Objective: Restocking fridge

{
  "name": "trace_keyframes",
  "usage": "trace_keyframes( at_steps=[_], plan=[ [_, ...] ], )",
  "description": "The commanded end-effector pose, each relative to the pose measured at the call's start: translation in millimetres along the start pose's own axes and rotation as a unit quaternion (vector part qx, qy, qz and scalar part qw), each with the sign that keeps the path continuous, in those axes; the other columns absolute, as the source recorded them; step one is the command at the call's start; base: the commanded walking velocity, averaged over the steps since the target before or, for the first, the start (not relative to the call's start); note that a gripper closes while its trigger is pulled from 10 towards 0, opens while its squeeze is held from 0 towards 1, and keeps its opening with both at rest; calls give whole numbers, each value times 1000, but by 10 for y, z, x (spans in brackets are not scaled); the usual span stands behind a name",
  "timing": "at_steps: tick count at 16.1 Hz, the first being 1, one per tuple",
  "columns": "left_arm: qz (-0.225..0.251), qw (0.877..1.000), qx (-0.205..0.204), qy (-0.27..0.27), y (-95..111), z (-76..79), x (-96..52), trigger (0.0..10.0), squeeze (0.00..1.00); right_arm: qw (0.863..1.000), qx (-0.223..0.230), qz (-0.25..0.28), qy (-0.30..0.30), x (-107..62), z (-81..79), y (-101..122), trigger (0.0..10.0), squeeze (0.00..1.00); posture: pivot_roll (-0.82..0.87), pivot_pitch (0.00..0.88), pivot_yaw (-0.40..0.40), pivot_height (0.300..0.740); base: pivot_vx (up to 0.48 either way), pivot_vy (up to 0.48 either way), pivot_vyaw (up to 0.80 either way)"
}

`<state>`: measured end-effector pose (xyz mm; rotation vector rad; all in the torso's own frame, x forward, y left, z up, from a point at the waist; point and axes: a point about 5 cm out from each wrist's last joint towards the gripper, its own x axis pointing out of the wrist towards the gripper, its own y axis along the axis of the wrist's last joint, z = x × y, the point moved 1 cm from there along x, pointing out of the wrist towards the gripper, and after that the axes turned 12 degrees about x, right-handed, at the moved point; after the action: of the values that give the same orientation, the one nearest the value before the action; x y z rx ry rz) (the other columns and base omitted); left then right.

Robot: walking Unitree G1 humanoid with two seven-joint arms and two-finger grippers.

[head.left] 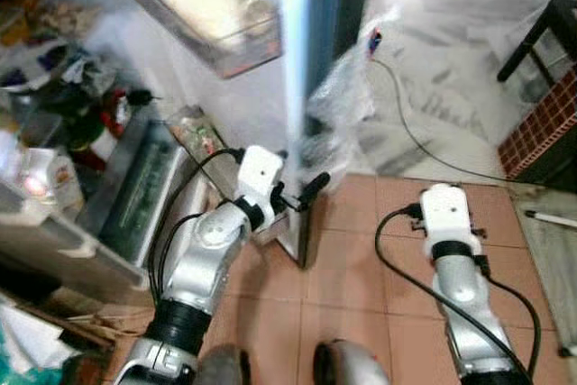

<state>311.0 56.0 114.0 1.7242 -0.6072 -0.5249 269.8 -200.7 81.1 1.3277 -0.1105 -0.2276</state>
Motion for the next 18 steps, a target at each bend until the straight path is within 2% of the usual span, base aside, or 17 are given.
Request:
trace_keyframes(
  at_steps=[1,5,7,9,11,12,14,16,18],
  plan=[
    [-10,1000,17,13,-35,-29,-9,10000,0,1000,1,12,-3,6,-45,74,10000,0,55,122,-1,740,0,0,0],
    [-13,999,19,25,-43,-28,21,10000,0,1000,4,5,0,2,-39,56,10000,0,51,120,-2,740,0,0,0],
    [-24,998,40,49,-64,-60,22,10000,0,995,49,11,90,-33,-249,102,10000,0,50,120,-2,740,0,0,0],
    [-25,997,40,55,-78,-80,21,10000,0,986,76,16,151,-72,-400,149,10000,0,48,118,-3,740,137,0,0],
    [-27,997,40,68,-74,-95,17,10000,0,976,74,33,201,-101,-514,224,10000,0,48,117,-3,740,126,0,0],
    [-36,993,51,97,-90,-144,-6,10000,0,971,85,40,218,-105,-553,261,10000,0,48,116,-2,740,0,0,0],
    [-47,987,57,145,-119,-240,-91,10000,0,966,85,51,237,-100,-608,315,10000,0,50,115,-2,740,0,0,775],
    [-61,970,47,231,-161,-362,-293,10000,0,958,85,66,266,-86,-651,376,10000,0,62,118,-5,740,0,0,772],
    [-60,966,40,249,-168,-350,-403,10000,0,955,91,67,274,-60,-649,387,10000,0,69,119,-8,740,0,0,769]
  ],
)
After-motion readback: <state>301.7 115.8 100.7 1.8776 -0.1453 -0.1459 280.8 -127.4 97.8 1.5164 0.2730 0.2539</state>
